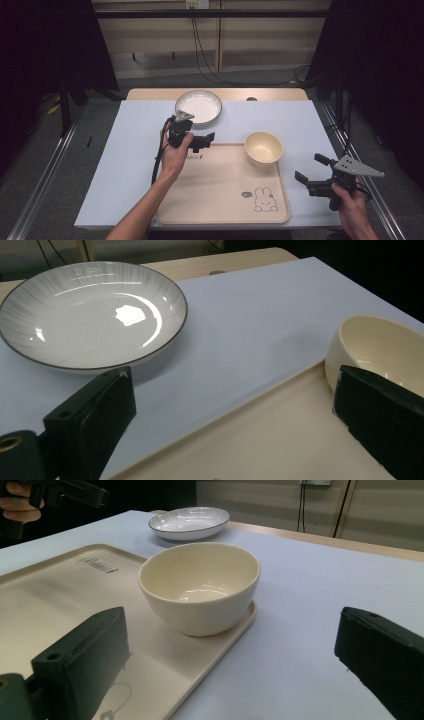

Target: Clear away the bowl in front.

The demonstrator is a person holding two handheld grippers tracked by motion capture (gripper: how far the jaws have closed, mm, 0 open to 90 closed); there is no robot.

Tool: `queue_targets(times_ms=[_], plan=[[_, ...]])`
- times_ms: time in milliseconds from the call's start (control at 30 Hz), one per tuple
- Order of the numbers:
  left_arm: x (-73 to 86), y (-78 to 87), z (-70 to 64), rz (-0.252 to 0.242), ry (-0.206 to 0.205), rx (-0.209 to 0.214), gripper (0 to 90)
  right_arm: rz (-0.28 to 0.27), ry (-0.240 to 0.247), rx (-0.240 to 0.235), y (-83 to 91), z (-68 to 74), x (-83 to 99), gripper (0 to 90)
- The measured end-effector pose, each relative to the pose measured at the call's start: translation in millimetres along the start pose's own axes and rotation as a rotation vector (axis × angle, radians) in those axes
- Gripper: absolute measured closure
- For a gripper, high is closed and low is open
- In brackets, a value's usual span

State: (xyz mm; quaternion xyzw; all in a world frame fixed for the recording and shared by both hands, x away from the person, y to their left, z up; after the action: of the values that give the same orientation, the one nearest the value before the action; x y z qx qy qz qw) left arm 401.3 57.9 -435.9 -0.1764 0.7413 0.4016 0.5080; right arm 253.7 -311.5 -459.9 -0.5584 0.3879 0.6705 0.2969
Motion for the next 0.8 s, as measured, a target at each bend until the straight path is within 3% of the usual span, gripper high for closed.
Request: queue_targets(times_ms=[400, 600, 800], plan=[[9.6, 46.2, 20.4, -0.041, -0.002, -0.063, 3.0, 0.008, 0.017, 0.015, -0.4, -0.8, 0.7, 0.7], [22.0, 75.9, 31.2, -0.056, -0.034, -0.111, 2.3, 0.01, 0.016, 0.013, -0.5, -0.3, 1.0, 0.7], [39.0, 104.2, 40.7, -0.071, -0.007, -0.154, 2.0, 0.018, 0.014, 0.017, -0.8, 0.1, 1.8, 0.5]])
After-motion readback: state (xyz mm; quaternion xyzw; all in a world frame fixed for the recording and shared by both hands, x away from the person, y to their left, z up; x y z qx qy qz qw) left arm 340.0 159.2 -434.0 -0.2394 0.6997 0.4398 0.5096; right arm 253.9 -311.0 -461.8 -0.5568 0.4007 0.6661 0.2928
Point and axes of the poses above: each handheld gripper's, and its own axes: y roughly backward along the jaws, x roughly out of its underside, z roughly to its left, the point moved 5 cm from there along -y, roughly forward along the jaws, and after that the axes turned 8 degrees about -z, right-handed, at the moved point
